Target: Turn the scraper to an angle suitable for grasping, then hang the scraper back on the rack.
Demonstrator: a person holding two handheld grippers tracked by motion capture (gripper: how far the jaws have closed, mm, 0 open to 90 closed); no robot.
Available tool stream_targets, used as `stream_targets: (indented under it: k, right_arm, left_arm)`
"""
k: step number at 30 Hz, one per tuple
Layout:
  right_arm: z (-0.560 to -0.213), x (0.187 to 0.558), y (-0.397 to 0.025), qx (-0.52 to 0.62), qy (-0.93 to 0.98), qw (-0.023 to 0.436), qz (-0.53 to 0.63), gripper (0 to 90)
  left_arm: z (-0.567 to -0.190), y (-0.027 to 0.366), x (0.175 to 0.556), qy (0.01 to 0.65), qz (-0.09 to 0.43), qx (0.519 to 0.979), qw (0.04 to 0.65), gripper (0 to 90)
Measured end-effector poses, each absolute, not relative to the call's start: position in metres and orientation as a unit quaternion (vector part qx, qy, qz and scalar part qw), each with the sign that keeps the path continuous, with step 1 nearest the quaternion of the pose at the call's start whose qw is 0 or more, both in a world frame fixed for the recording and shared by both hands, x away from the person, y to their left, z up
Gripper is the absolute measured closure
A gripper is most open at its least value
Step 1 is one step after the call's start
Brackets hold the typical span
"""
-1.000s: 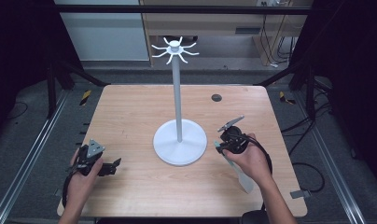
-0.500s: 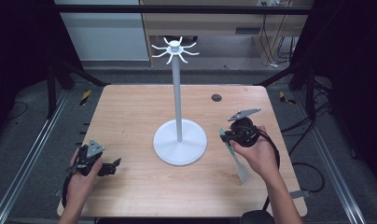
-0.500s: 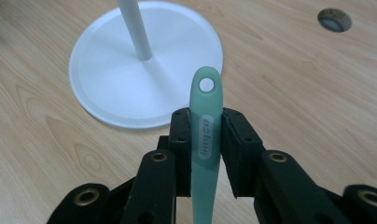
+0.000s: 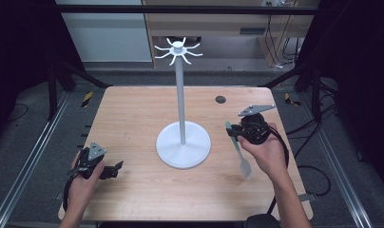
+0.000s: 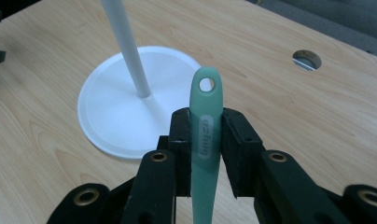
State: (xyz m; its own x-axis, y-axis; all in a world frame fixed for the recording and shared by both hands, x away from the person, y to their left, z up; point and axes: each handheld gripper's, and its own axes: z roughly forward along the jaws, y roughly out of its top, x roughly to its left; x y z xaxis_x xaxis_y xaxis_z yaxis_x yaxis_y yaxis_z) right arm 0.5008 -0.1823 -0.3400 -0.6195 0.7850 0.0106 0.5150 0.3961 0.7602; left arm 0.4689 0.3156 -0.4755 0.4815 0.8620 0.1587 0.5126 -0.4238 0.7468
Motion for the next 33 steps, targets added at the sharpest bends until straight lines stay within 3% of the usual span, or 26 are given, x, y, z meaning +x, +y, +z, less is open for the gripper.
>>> stream_targets:
  k: [33]
  right_arm:
    - [-0.292, 0.492, -0.174, 0.368, 0.768, 0.220, 0.476, 74.7]
  left_arm:
    - [-0.475, 0.316, 0.469, 0.431, 0.272, 0.798, 0.322, 2.8]
